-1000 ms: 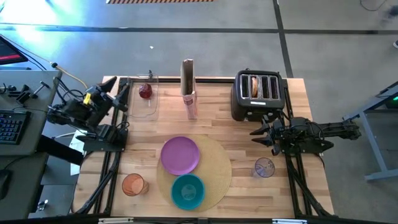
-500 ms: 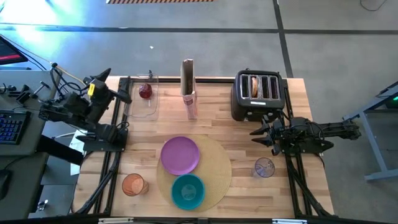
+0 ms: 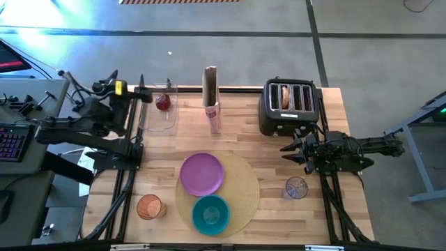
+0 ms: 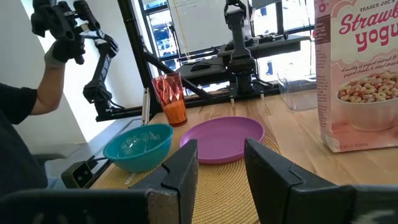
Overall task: Arrange a breakfast setting
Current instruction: Put the red apple on the purple plate
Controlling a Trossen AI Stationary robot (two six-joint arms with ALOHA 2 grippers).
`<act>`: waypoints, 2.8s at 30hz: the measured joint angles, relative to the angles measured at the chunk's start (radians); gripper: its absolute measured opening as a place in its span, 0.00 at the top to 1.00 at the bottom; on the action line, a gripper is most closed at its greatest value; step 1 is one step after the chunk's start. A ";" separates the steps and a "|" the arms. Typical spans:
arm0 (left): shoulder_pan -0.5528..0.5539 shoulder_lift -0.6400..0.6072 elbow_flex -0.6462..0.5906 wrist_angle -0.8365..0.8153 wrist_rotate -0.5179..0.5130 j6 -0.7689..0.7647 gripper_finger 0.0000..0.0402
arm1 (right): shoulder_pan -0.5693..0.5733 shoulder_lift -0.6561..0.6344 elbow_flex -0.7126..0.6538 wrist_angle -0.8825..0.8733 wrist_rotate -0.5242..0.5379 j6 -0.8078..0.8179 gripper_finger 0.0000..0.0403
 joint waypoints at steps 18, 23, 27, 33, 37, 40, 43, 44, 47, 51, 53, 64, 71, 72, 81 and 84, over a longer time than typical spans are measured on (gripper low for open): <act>0.096 0.218 0.000 -0.032 0.525 -0.306 0.01 | 0.000 0.000 0.000 0.000 0.000 0.000 0.72; 0.121 0.228 0.000 -0.126 0.749 -0.499 0.01 | 0.000 0.000 0.000 0.000 0.000 0.000 0.72; 0.166 0.227 0.000 -0.172 0.786 -0.555 0.01 | 0.000 0.000 0.000 0.000 0.000 0.000 0.72; 0.287 0.234 0.076 -0.358 0.785 -0.588 0.01 | 0.000 0.000 0.000 0.000 0.000 0.000 0.72; 0.362 0.255 0.135 -0.478 0.790 -0.609 0.01 | 0.000 0.000 0.000 0.000 0.000 0.000 0.72; 0.414 0.259 0.160 -0.520 0.789 -0.605 0.01 | 0.000 0.000 0.000 0.000 0.000 0.000 0.72; 0.462 0.260 0.166 -0.571 0.792 -0.607 0.01 | 0.000 0.000 0.000 0.000 0.000 0.000 0.72; 0.478 0.260 0.167 -0.583 0.793 -0.611 0.01 | 0.000 0.000 0.000 0.000 0.000 0.000 0.72; 0.527 0.260 0.168 -0.617 0.792 -0.613 0.01 | 0.000 0.000 0.000 0.000 0.000 0.000 0.72; 0.591 0.265 0.168 -0.670 0.816 -0.657 0.01 | 0.000 0.000 0.000 0.000 0.000 0.000 0.72; 0.626 0.273 0.168 -0.711 0.870 -0.700 0.01 | 0.000 0.000 0.000 0.000 0.000 0.000 0.72; 0.801 0.382 0.168 -0.864 1.024 -0.823 0.01 | 0.000 0.000 0.000 0.000 0.000 0.000 0.72; 0.873 0.450 0.168 -0.928 1.126 -0.866 0.01 | 0.000 0.000 0.000 0.000 0.000 0.000 0.72; 0.879 0.457 0.168 -0.930 1.136 -0.870 0.01 | 0.000 0.000 0.000 0.000 0.000 0.000 0.72; 0.920 0.516 0.168 -1.027 1.142 -0.899 0.01 | 0.000 0.000 0.000 0.000 0.000 0.000 0.72; 0.924 0.533 0.168 -1.067 1.142 -0.902 0.01 | 0.000 0.000 0.000 0.000 0.000 0.000 0.72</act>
